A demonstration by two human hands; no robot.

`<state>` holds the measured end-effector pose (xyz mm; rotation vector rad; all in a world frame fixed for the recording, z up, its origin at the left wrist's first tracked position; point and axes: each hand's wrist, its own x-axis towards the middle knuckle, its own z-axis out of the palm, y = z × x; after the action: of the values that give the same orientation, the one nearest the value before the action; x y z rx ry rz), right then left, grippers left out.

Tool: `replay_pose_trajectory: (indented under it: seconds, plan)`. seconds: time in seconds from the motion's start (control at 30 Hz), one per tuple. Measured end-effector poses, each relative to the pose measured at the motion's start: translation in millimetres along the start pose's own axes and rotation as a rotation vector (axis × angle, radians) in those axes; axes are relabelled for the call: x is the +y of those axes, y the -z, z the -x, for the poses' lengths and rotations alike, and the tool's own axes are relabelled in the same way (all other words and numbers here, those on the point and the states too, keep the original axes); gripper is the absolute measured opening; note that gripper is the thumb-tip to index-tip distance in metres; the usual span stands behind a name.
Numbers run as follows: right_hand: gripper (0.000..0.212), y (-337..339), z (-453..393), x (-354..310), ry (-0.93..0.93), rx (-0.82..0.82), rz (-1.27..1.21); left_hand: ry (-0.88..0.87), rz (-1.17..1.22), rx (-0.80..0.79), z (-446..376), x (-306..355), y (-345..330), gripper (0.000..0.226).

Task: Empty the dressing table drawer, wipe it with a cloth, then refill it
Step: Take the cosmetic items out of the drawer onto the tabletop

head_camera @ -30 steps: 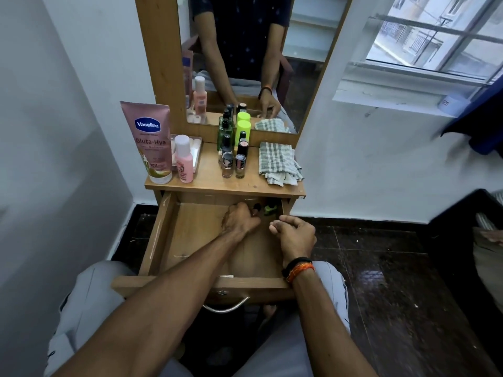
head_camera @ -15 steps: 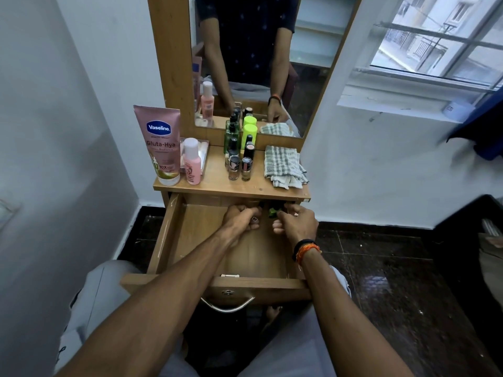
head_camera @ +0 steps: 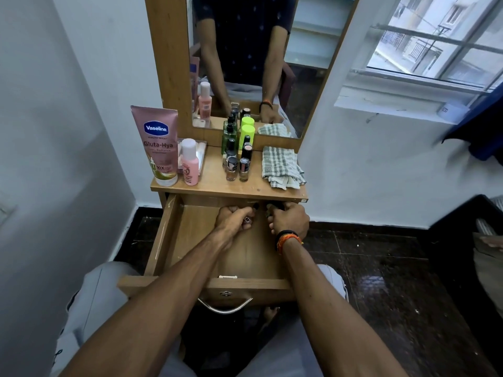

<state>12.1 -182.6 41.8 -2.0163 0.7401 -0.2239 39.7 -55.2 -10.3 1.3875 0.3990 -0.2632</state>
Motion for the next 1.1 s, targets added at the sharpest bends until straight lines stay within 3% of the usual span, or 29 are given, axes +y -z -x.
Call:
replay_pose_trajectory:
  seconds: [0.17, 0.33, 0.6, 0.77, 0.9, 1.0, 1.1]
  plan:
    - [0.014, -10, 1, -8, -0.066, 0.141, 0.068, 0.003, 0.004, 0.040, -4, -3, 5, 0.033]
    - [0.006, -13, 0, -12, -0.118, 0.162, 0.085, 0.010, -0.005, 0.057, -3, -3, 4, 0.031]
    - [0.020, -14, 3, -10, -0.100, 0.194, 0.059, -0.001, 0.003, 0.050, -2, -3, 7, 0.033]
    - [0.011, -8, 9, -3, 0.015, 0.126, 0.026, -0.010, -0.025, 0.044, 2, -1, 7, 0.033]
    - [0.021, -5, 12, 12, 0.148, 0.005, 0.049, -0.031, -0.049, 0.025, 10, 4, 7, 0.039]
    - [0.014, -3, 11, 22, 0.172, -0.075, -0.013, -0.051, -0.074, 0.012, 17, 7, 10, 0.014]
    - [0.008, 6, 16, 22, 0.198, -0.118, -0.077, -0.143, -0.174, 0.040, 21, 9, 17, 0.030]
